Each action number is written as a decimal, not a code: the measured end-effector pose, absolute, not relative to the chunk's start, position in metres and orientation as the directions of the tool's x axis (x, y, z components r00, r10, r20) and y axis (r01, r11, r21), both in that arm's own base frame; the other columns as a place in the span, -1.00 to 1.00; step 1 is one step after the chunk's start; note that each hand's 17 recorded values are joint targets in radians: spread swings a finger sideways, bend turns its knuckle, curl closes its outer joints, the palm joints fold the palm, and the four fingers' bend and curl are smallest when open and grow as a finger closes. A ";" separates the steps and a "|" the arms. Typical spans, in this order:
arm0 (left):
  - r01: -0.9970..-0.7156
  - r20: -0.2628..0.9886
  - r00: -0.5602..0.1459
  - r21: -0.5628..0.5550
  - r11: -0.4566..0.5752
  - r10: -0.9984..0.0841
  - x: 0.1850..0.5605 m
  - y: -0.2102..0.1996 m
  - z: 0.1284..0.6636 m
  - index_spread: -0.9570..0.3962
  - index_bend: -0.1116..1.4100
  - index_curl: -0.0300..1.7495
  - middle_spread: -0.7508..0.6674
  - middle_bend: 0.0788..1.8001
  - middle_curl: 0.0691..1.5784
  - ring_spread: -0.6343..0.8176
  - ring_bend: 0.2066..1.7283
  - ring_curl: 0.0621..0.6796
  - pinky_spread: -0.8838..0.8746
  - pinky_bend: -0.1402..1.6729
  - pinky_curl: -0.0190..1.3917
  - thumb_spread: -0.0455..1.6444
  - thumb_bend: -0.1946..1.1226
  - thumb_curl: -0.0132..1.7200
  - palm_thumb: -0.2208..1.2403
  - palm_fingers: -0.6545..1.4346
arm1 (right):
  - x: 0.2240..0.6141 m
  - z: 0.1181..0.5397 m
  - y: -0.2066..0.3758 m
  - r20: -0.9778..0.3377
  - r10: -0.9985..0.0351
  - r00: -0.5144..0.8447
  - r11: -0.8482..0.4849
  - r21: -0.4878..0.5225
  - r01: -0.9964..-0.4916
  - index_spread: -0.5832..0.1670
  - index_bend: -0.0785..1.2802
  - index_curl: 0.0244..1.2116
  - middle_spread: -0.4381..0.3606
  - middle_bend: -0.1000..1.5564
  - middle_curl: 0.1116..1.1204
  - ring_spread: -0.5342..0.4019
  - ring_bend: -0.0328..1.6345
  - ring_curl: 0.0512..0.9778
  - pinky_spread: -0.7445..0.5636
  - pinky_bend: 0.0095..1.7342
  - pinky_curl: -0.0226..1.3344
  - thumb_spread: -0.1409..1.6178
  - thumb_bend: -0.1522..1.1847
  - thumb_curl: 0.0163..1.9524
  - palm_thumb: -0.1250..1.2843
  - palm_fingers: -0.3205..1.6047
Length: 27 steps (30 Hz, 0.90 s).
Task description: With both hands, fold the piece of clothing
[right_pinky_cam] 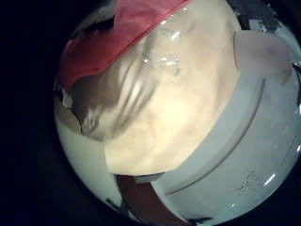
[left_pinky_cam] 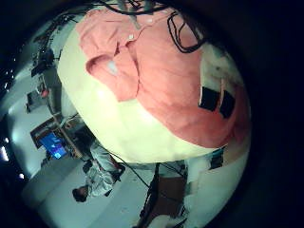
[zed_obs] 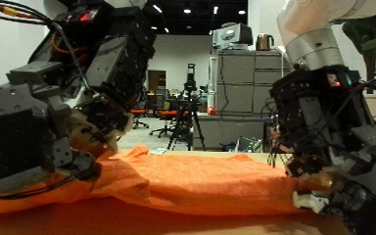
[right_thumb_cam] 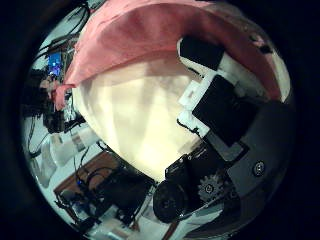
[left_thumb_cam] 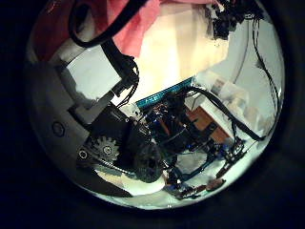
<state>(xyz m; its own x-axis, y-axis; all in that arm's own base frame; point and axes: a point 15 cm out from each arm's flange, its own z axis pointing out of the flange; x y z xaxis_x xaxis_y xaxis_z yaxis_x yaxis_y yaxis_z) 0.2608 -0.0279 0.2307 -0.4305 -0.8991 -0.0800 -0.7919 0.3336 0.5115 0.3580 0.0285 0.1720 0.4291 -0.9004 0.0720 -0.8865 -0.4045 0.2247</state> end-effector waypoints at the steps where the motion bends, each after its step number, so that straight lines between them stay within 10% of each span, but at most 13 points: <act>1: -0.791 -0.079 -0.433 0.511 0.336 -0.898 0.260 -0.028 0.233 -0.60 -0.63 0.52 -0.81 -0.11 0.37 -0.77 0.43 0.52 -0.78 0.32 -0.11 0.15 -0.73 -0.14 0.46 0.62 | 0.354 0.178 0.027 0.073 -0.902 0.426 -0.401 0.225 -0.888 -0.34 0.38 0.16 -0.38 0.39 0.19 -0.42 0.43 0.12 -0.51 0.20 -0.12 0.49 -0.75 -0.60 0.54 0.70; 13: -0.746 -0.041 -0.490 0.537 0.395 -0.871 0.236 -0.023 0.276 -0.57 -0.63 0.55 -0.81 -0.11 0.38 -0.77 0.43 0.51 -0.77 0.32 -0.11 0.15 -0.73 -0.13 0.46 0.61 | 0.268 0.250 0.006 0.062 -0.915 0.399 -0.359 0.330 -0.873 -0.24 0.61 0.34 -0.36 0.57 0.36 -0.35 0.63 0.27 -0.35 0.40 0.08 0.59 -0.78 -0.57 0.60 0.53; 27: -0.775 -0.063 -0.472 0.504 0.380 -0.879 0.269 -0.018 0.309 -0.54 -0.63 0.57 -0.83 -0.11 0.39 -0.78 0.43 0.51 -0.77 0.32 -0.11 0.16 -0.73 -0.14 0.45 0.61 | 0.301 0.290 0.015 0.082 -0.920 0.383 -0.358 0.219 -0.908 -0.18 0.65 0.37 -0.36 0.59 0.40 -0.32 0.68 0.27 -0.30 0.43 0.14 0.59 -0.78 -0.53 0.67 0.52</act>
